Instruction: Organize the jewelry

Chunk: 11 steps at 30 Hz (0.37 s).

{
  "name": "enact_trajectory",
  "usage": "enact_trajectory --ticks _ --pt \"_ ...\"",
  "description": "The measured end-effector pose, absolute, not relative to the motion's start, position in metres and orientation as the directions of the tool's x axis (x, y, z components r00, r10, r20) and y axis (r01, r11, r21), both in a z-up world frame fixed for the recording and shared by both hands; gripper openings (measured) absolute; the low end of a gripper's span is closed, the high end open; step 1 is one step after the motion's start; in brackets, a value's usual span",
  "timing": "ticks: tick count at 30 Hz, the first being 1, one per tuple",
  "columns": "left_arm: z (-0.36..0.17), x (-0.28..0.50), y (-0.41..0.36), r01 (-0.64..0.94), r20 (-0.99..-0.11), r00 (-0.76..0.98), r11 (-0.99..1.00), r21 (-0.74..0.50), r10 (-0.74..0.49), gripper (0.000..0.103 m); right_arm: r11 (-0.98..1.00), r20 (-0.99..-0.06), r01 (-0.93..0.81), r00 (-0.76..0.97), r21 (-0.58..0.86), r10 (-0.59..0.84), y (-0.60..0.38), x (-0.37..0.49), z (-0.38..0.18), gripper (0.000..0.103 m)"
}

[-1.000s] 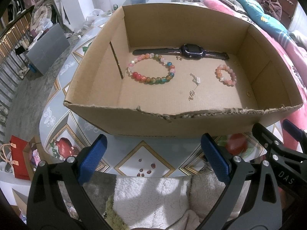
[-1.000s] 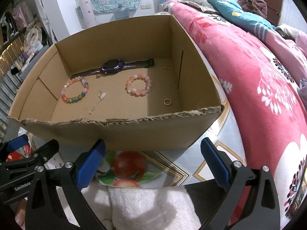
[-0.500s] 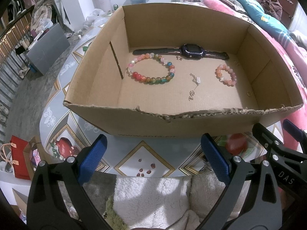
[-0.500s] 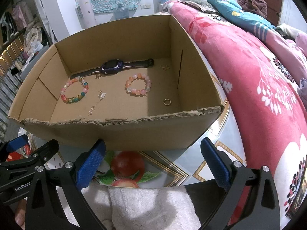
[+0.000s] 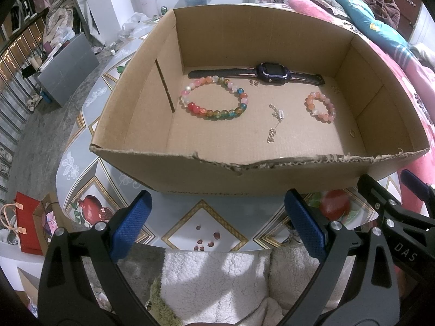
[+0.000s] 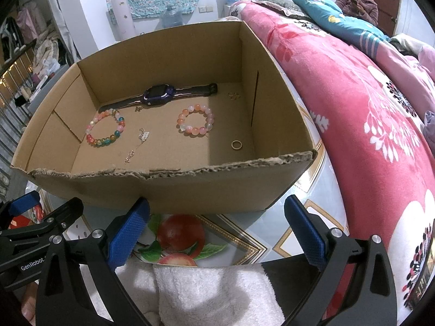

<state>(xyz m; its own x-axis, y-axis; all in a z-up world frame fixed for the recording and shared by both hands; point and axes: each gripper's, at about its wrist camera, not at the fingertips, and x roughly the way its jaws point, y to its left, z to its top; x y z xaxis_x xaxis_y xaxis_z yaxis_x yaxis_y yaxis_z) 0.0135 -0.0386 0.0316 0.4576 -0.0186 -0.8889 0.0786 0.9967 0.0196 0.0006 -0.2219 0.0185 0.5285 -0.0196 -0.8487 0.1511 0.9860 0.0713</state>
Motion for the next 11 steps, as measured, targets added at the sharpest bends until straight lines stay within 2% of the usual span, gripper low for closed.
enact_trajectory --ticks 11 --pt "0.0315 0.0135 -0.0386 0.078 -0.890 0.456 0.997 0.018 -0.020 0.094 0.986 -0.849 0.151 0.528 0.071 -0.020 -0.2218 0.0010 0.0186 0.097"
